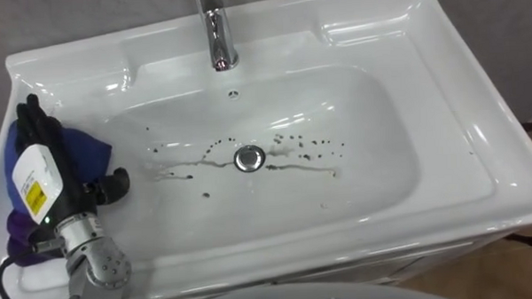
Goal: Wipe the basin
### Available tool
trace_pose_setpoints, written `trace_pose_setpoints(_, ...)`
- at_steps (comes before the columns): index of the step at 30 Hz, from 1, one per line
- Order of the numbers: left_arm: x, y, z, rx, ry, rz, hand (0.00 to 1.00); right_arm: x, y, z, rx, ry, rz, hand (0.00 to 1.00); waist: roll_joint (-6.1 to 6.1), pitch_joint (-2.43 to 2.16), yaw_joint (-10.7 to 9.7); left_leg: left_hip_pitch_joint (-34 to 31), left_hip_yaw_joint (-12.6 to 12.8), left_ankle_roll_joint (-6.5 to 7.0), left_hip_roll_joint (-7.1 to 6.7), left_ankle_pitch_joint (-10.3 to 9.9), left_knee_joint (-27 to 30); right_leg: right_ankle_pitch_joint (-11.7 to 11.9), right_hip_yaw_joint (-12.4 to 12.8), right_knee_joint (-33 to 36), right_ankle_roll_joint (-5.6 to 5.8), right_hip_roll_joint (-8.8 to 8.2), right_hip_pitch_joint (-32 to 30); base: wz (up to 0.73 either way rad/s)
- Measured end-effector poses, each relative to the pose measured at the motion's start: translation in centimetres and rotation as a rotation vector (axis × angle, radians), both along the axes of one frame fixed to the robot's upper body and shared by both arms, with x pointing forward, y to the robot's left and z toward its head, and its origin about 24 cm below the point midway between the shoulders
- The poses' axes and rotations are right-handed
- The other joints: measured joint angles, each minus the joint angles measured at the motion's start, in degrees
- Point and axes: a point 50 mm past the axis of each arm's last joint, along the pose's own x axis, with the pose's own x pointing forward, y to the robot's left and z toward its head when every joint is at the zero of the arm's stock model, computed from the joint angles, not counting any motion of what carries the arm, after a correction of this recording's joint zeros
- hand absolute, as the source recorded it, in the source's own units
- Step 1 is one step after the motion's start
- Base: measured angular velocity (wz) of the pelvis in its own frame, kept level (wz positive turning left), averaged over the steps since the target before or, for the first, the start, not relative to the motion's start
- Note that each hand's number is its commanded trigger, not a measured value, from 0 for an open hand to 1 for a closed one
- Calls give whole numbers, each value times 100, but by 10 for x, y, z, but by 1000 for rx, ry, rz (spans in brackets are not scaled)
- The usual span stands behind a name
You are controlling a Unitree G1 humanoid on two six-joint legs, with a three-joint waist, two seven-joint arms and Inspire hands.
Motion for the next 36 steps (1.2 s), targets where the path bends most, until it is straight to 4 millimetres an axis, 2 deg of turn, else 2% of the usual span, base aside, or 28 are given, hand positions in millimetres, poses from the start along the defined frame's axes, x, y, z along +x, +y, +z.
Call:
trace_pose_setpoints(14, -6, 11, 0, 107, 57, 33, 0, -6, -1, 0, -4, 67, 55, 0, 60, -39, 30, -4, -4, 0, 11, 0, 20, 0, -12, 82, -1, -1, -41, 0)
trace_pose_setpoints(28, -10, 21, 3, 119, 55, 80, 0, -9, -1, 0, -6, 104, 90, 0, 77, -36, 43, -24, -32, 0, 11, 0, 18, 1, -29, 77, -1, 4, -48, 0)
trace_pose_setpoints(32, -13, 22, -3, 110, 82, 82, 0, -9, -1, 0, -10, 106, 87, 0, 104, -40, 76, 4, -26, 0, 11, 0, -7, 0, -27, 76, -1, 4, -37, -1)
trace_pose_setpoints(36, -18, 24, -9, 70, 103, 112, 0, -9, -3, 1, -24, 122, 82, 0, 153, -66, 119, 31, 0, -1, 15, 1, -16, 0, -81, 78, -1, -1, -13, -3)
